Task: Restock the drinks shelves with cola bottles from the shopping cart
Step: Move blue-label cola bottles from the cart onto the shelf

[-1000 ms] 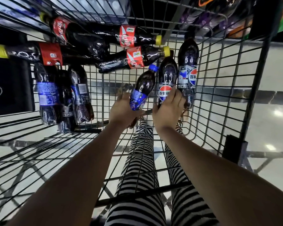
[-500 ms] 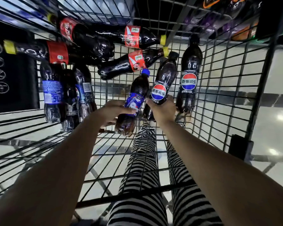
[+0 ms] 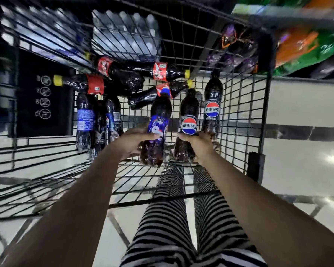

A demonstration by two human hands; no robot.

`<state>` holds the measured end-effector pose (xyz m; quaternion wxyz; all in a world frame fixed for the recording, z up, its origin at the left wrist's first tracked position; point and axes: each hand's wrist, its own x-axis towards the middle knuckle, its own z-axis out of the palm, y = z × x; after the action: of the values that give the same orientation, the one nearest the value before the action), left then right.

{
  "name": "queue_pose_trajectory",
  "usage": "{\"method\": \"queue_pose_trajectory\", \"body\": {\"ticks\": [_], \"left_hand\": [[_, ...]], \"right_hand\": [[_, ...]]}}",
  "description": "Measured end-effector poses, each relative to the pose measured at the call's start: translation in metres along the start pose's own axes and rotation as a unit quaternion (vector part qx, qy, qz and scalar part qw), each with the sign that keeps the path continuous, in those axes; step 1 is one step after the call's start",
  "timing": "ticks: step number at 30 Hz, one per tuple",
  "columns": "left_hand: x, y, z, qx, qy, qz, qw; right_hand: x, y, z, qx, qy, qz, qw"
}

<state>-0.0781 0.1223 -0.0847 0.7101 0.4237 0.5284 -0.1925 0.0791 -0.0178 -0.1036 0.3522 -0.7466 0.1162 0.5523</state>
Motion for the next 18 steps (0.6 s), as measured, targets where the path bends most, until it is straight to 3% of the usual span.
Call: {"method": "queue_pose_trajectory", "body": {"ticks": [9,14,18], "left_hand": [[-0.086,0.059,0.025,-0.112,0.030,0.133,0.984],[-0.140,0.114,0.079,-0.041,0.022,0.257,0.965],[-0.172,0.144,0.135,-0.034,0.022,0.305,0.952]], "right_hand": [[-0.096,-0.061,-0.042,0.026,-0.064,-0.114,0.991],[-0.134,-0.099,-0.076,0.016,-0.078,-0.197,0.977],[-0.161,-0.119,-0.127,0.023,-0.078,-0.254,0.964]]}}
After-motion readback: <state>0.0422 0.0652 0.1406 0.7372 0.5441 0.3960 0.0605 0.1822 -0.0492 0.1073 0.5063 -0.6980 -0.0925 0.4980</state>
